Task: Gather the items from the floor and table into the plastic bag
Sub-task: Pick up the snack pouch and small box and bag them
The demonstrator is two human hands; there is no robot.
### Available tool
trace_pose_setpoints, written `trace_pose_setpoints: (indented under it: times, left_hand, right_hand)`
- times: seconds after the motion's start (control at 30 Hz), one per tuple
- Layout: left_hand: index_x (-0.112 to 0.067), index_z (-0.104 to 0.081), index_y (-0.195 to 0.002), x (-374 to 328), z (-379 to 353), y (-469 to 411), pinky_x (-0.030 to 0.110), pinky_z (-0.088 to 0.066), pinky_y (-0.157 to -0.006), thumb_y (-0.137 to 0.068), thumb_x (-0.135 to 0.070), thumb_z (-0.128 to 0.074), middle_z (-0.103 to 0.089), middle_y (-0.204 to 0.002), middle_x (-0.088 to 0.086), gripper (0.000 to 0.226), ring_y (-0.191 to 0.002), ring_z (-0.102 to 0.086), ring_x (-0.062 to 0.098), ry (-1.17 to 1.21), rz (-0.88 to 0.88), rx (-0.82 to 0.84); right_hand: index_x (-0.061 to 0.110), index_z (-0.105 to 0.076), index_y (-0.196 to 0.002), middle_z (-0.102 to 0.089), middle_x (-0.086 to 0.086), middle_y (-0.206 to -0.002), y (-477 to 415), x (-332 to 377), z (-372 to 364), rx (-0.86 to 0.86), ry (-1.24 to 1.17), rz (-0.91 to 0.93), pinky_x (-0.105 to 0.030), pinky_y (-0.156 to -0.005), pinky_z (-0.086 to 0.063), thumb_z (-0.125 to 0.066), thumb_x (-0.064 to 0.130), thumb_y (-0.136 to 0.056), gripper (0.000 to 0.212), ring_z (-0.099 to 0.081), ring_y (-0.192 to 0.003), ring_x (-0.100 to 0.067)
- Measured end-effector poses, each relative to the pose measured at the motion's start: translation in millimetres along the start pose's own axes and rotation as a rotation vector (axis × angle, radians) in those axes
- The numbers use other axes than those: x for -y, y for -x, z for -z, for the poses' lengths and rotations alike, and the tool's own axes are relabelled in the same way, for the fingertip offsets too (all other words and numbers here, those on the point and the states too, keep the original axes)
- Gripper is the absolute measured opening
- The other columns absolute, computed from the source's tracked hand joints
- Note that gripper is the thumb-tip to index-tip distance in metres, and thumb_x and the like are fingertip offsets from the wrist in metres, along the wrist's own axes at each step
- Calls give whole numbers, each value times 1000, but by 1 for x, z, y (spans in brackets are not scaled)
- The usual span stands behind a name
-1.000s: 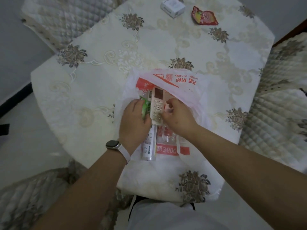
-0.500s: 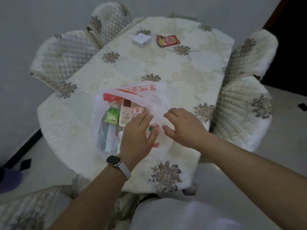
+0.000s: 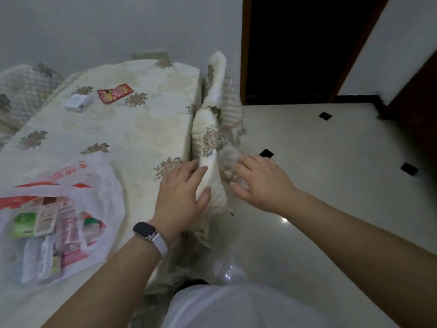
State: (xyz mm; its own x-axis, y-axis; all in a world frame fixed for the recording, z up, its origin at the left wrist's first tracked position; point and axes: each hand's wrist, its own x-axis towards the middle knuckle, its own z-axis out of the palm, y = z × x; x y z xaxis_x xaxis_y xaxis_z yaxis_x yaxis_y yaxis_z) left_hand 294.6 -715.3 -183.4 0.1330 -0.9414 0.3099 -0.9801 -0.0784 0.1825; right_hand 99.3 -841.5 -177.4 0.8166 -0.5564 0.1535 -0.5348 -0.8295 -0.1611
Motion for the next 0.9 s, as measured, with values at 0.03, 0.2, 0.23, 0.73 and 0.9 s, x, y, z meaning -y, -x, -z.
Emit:
trace_pose_setpoints:
  times: [0.03,0.2,0.23,0.73,0.9]
  left_hand:
    - [-13,-62,-127,-16,-5,-9,50,-45,-98,-86,-35,-62,-58,-133,13,47,-121,-53,35,2,-23,17]
    - [-15,-63,-123,-85,-25,-59,47,-46,-95,-86,-38,-57,-60,-130,11,44,-120,-54,33,39,-187,35]
    - [-15,-63,-122,-95,-31,-70,47,-47,-94,-86,-39,-55,-60,-130,11,44,-119,-55,34,53,-214,46]
    - [-15,-61,-127,-170,-154,-262,47,-45,-98,-86,-39,-54,-59,-132,11,48,-121,-54,32,232,-395,122]
    - [-15,-61,-127,-145,-188,-357,47,-46,-97,-87,-41,-50,-59,-132,11,49,-121,-55,32,242,-372,168]
  right_hand:
    - [11,-66,-109,-64,-9,-113,13,-15,6,-16,5,-29,-41,-82,-48,-43,49,-87,50,-59,-103,-31]
    - [11,-65,-115,-63,-11,-117,66,-82,31,-45,45,-186,-44,-87,-49,-44,51,-87,53,-58,-109,-32]
    - [11,-65,-115,-63,-10,-118,74,-93,35,-60,48,-224,-44,-87,-49,-44,51,-87,53,-58,-109,-32]
    - [16,-60,-126,-59,-6,-131,58,-267,43,36,144,-553,-42,-96,-44,-38,53,-91,56,-53,-119,-26]
    - [17,-60,-125,-59,-5,-130,-27,-326,46,82,168,-530,-40,-94,-45,-37,53,-91,55,-54,-117,-26]
